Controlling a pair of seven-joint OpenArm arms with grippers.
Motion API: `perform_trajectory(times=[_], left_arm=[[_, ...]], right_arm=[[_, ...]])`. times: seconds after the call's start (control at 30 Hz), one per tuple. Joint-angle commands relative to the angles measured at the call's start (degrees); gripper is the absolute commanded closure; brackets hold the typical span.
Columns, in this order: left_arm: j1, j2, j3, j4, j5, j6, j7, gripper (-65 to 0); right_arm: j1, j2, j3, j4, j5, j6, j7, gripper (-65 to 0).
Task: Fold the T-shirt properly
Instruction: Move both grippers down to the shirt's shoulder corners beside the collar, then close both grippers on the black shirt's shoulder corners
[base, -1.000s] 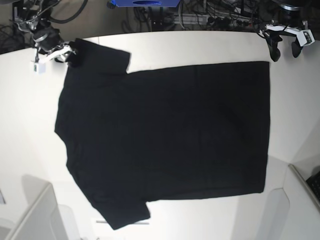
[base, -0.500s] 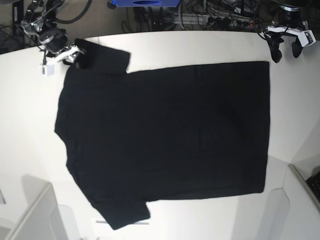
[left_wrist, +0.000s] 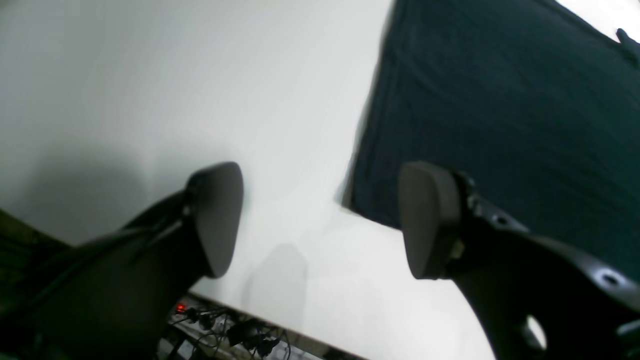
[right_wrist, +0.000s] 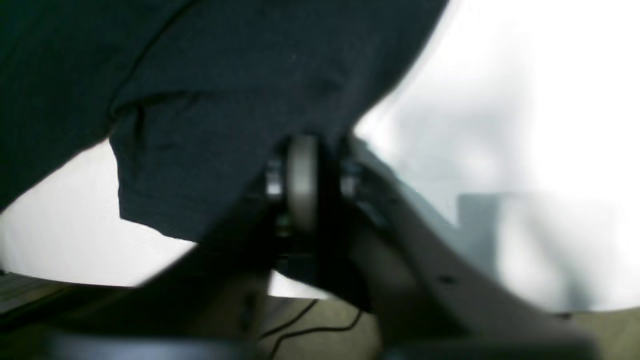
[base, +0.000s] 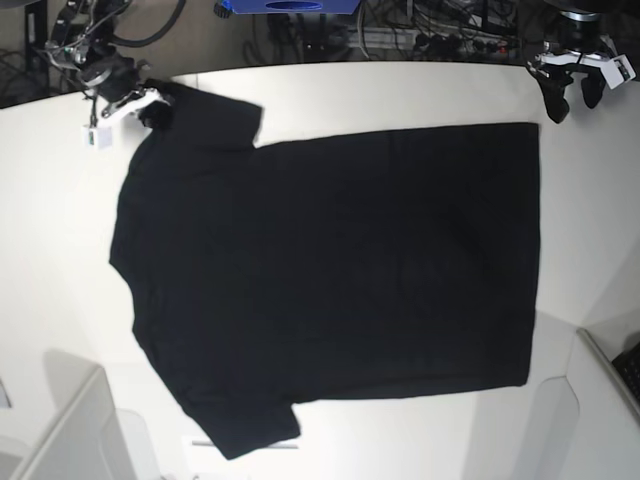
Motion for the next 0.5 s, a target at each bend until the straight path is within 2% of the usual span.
perform_trajectory(times=[0.0, 0.07, 0.27, 0.47], left_arm=[[0.3, -0.4, -0.3, 0.7, -0.6, -0.2, -1.4, -47.1], [-0.6, -0.4, -0.3, 0.5, -0.6, -0.2, 0.1, -47.1], [-6.4, -0.4, -0.9, -1.6, -0.5, -0.2, 10.9, -47.1], [-10.1, -0.4, -0.3, -3.8, -0.4, -0.2, 12.3, -47.1]], right_arm=[[-0.2, 0.4, -0.1, -0.7, -1.8, -0.2, -1.6, 0.0], [0.0, 0.4, -0.1, -2.7, -1.8, -0.2, -1.6, 0.0], [0.0, 0.5, -0.1, -4.6, -1.8, -0.2, -1.4, 0.0], [0.0, 0.5, 0.2, -4.6, -1.8, -0.2, -1.3, 0.0]])
